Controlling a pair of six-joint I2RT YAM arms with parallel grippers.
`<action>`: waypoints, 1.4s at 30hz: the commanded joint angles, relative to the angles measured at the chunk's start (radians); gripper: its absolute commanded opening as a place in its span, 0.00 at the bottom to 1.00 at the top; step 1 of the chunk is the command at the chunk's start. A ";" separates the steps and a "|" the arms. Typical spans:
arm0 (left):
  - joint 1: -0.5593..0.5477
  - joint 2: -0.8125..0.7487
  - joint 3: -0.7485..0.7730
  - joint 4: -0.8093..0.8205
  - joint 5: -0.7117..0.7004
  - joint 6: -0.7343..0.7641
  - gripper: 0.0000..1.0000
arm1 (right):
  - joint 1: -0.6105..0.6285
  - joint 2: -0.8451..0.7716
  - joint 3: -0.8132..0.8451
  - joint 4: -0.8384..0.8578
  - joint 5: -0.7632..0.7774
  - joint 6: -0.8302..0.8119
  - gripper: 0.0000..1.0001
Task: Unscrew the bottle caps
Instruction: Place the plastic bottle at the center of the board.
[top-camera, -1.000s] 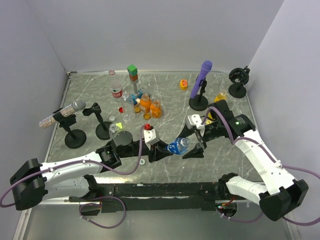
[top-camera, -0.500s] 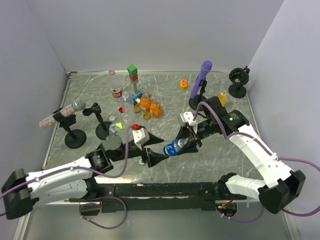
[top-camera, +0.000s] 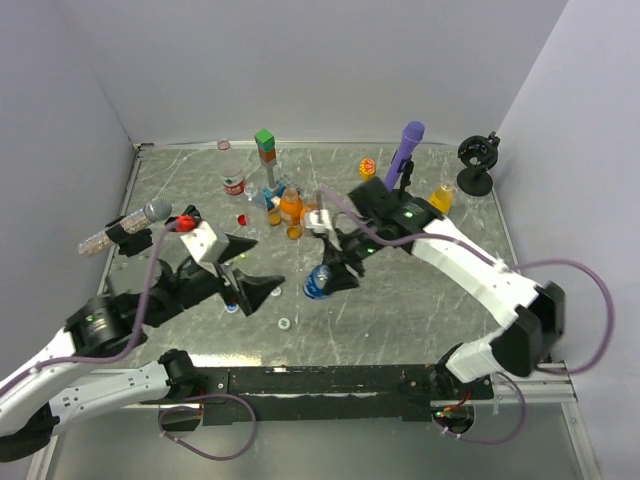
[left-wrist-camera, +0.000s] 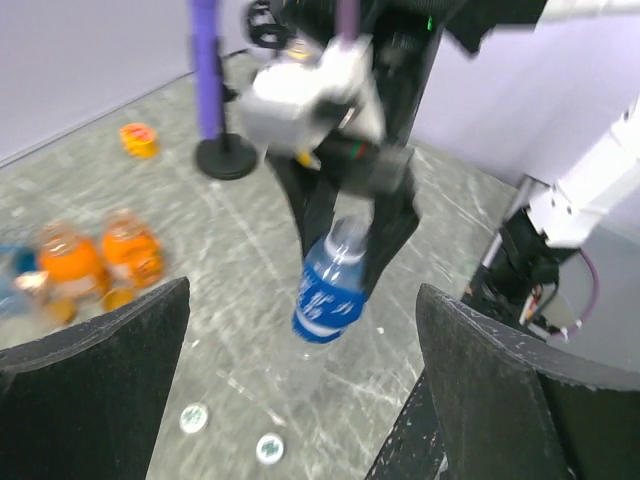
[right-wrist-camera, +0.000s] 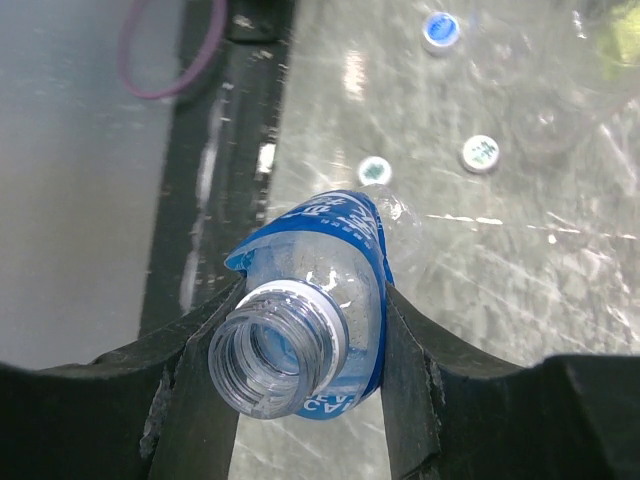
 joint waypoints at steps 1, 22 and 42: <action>0.003 -0.011 0.094 -0.254 -0.147 -0.056 0.97 | 0.080 0.125 0.155 0.071 0.206 0.132 0.17; 0.003 -0.155 0.053 -0.308 -0.184 -0.111 0.97 | 0.127 0.454 0.346 0.060 0.329 0.221 0.33; 0.003 -0.128 0.007 -0.259 -0.147 -0.124 0.97 | 0.113 0.353 0.308 0.070 0.298 0.217 0.79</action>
